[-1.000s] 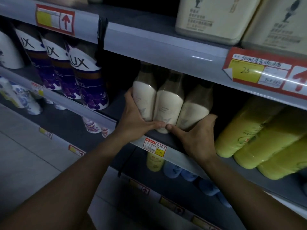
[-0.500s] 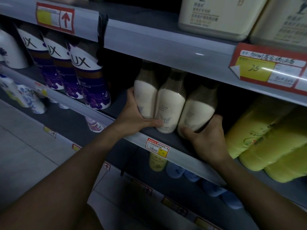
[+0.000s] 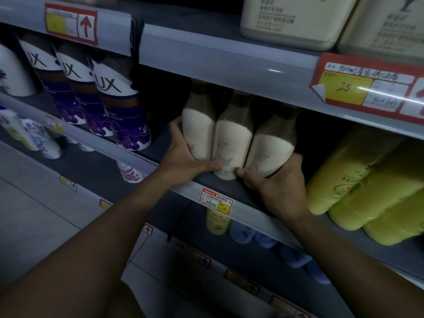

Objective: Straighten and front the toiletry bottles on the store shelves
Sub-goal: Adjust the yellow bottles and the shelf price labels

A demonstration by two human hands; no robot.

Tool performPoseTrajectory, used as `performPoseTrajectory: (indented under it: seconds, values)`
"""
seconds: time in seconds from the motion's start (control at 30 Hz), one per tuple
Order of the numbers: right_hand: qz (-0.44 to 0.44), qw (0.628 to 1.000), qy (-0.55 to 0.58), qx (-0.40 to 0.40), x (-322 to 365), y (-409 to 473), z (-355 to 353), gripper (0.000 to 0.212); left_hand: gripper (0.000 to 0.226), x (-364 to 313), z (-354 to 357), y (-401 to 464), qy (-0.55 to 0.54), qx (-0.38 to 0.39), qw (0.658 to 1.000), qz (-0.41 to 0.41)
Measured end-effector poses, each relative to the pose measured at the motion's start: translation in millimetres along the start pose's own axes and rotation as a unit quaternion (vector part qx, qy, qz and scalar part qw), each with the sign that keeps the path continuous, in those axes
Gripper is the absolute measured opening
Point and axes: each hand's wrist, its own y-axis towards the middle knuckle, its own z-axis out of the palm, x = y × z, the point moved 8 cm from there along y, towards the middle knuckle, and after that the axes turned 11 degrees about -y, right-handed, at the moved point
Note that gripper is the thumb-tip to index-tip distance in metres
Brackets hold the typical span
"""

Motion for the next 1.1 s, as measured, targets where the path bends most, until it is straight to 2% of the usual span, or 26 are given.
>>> performPoseTrajectory:
  seconds: [0.1,0.27,0.6,0.9,1.03,1.1]
  values:
    - [0.012,1.0,-0.007,-0.022,1,0,1,0.097,0.119,-2,0,-2,0.006,-0.012,1.0,0.01]
    - [0.013,0.998,-0.021,-0.058,2,-3,-1,0.095,0.121,-2,1,-4,0.016,-0.01,1.0,0.015]
    - [0.011,0.998,-0.02,-0.057,4,-3,-1,0.092,0.125,-3,-1,-10,0.033,-0.014,0.999,0.01]
    - [0.011,1.0,-0.026,-0.002,6,-5,-4,0.087,0.13,-13,-12,-13,0.101,-0.047,0.993,0.024]
    - [0.003,0.998,-0.048,0.029,-3,-12,-4,0.078,0.124,-15,-23,-21,0.103,-0.064,0.993,0.007]
    - [-0.013,0.997,-0.068,0.041,-8,-19,-6,0.084,0.121,-17,-28,-25,0.116,-0.077,0.99,0.0]
